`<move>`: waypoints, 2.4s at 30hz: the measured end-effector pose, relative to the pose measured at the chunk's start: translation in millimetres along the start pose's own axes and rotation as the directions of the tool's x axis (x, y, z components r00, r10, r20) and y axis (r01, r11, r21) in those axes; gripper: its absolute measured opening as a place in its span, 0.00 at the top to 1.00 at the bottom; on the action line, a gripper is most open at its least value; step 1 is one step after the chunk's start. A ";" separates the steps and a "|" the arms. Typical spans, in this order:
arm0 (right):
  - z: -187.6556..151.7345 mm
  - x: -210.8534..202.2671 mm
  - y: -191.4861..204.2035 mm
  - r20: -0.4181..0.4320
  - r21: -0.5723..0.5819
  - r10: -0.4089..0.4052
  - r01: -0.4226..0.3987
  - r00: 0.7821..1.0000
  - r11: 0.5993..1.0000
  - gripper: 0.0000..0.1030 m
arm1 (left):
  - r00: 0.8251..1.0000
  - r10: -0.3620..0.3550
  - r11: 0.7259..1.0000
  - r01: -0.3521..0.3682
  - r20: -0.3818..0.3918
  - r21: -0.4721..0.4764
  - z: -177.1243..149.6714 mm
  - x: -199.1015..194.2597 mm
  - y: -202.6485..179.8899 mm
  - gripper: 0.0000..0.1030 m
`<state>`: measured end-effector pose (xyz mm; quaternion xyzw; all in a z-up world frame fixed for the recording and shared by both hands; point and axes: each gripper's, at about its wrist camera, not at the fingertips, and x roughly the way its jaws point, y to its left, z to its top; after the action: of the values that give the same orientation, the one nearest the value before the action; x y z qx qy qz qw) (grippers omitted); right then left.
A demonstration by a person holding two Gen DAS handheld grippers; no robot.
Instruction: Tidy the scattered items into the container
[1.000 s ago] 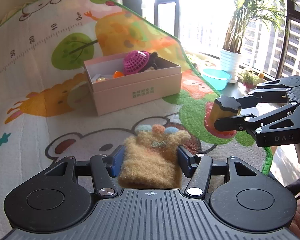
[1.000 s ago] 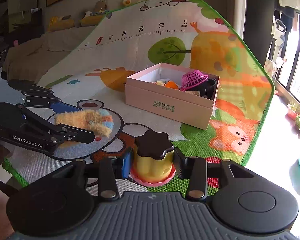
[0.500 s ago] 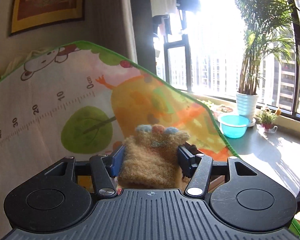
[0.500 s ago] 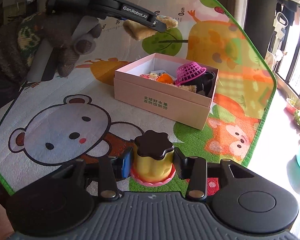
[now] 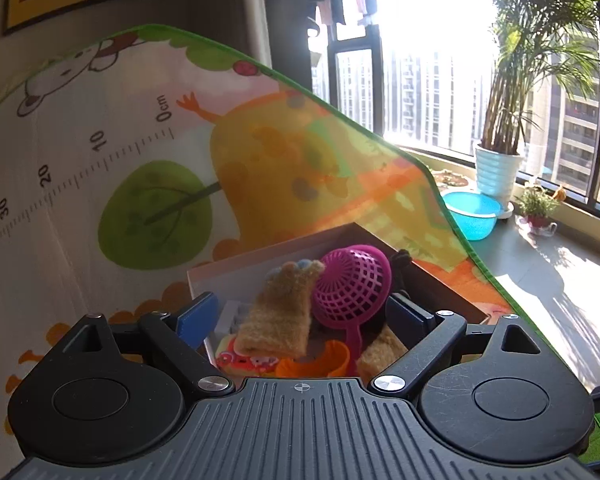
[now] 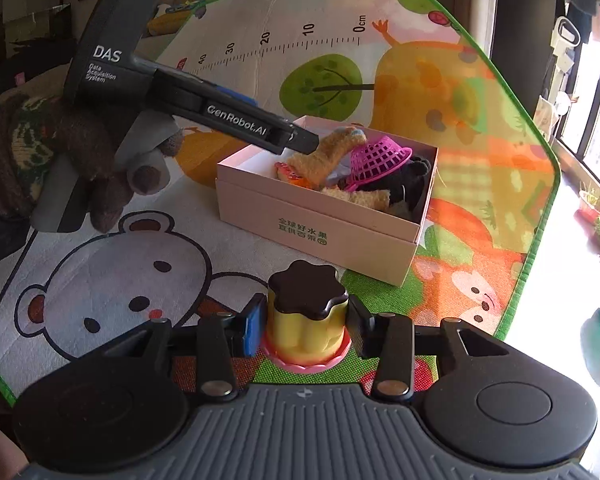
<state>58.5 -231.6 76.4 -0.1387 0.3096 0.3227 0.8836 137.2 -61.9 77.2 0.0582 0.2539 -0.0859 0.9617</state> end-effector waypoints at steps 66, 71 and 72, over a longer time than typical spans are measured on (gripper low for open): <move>-13.2 88.3 -14.1 -0.088 0.308 -0.212 0.229 0.973 0.924 0.00 | 0.962 0.186 0.924 -0.241 -0.201 -0.298 -108.2 -34.3 7.5 0.00; -14.3 91.8 -5.7 -0.098 0.269 -0.251 0.269 0.963 0.925 0.00 | 0.939 0.262 0.915 -0.315 -0.222 -0.253 -111.7 -32.4 -2.0 0.00; -13.4 93.3 -5.1 -0.093 0.270 -0.257 0.273 0.962 0.923 0.00 | 0.938 0.266 0.915 -0.318 -0.222 -0.248 -111.7 -32.2 -2.7 0.00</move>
<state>111.7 -196.2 6.9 -0.0618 0.3553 0.1493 0.9207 55.6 -42.8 -3.5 -0.0336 0.3396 0.1018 0.9344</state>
